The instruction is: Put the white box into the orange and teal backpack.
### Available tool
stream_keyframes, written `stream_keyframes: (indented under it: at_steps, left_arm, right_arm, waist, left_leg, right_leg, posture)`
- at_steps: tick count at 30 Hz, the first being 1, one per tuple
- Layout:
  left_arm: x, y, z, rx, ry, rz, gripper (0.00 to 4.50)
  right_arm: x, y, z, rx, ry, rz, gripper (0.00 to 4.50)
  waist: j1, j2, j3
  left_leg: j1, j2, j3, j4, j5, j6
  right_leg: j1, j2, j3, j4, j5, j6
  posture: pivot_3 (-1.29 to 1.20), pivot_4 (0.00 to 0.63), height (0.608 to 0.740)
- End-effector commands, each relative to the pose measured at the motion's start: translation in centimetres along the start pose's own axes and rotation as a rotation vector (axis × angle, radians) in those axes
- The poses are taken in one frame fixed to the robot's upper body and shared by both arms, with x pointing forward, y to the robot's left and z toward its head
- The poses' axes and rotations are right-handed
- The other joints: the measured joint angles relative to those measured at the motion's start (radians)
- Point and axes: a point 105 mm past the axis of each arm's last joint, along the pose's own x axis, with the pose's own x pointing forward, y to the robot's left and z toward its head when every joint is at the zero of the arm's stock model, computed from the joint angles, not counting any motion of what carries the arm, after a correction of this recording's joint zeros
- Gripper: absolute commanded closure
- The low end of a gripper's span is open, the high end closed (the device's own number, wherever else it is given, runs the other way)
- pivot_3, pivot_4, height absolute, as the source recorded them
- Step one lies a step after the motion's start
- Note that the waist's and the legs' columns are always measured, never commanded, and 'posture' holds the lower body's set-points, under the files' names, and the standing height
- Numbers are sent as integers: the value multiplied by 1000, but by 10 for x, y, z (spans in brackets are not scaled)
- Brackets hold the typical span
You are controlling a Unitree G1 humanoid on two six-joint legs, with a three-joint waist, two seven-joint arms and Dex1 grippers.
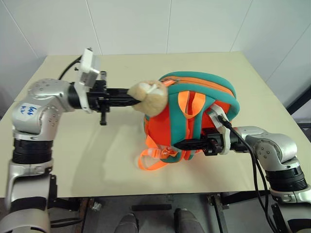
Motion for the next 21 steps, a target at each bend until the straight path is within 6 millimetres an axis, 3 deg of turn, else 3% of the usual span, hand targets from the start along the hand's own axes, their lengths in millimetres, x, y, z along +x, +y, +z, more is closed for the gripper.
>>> stream_keyframes:
  at_steps: [1,6,11,14,17,20,21]
  left_arm:
    - [-22,20,-29,-45,74,108,4438]
    - [-17,19,-85,-182,159,93,4438]
    - [24,-9,-132,-279,202,-40,4438]
    - [38,-28,-157,-281,261,-99,4438]
    - [42,-39,-162,-283,259,-118,4438]
    - [35,-42,-148,-223,226,-112,4438]
    - [33,-42,-140,-196,216,-108,4439]
  right_arm:
    - [2,5,3,-25,-6,12,4447]
    - [1,6,2,-24,-14,-4,4447]
    - [1,6,0,-18,-20,-22,4447]
    - [2,1,0,-21,-38,-65,4447]
    - [1,-7,0,-37,-54,-129,4447]
    - [-3,-22,-2,-85,-53,-238,4447]
    - [-6,-27,-2,-91,-61,-281,4098]
  waist:
    - [4,0,0]
    - [7,0,0]
    - [7,0,0]
    - [6,0,0]
    - [8,0,-1]
    - [7,0,-1]
    - [8,0,-1]
  left_leg:
    - [0,0,0,0,0,0]
    - [0,0,0,0,0,0]
    - [-1,0,0,0,0,0]
    - [-1,0,0,0,0,0]
    - [0,0,0,0,0,0]
    - [4,0,0,0,0,0]
    - [6,0,0,0,0,0]
  right_leg:
    - [0,0,0,0,0,0]
    - [0,0,0,0,0,0]
    - [0,0,0,-1,0,0]
    - [0,0,0,0,0,0]
    - [0,0,0,0,0,0]
    - [5,0,0,-1,0,0]
    - [8,-1,0,-2,0,0]
  posture:
    - [0,150,740]
    - [0,150,740]
    - [0,150,740]
    - [0,150,740]
    - [0,150,740]
    - [0,150,740]
    - [0,150,740]
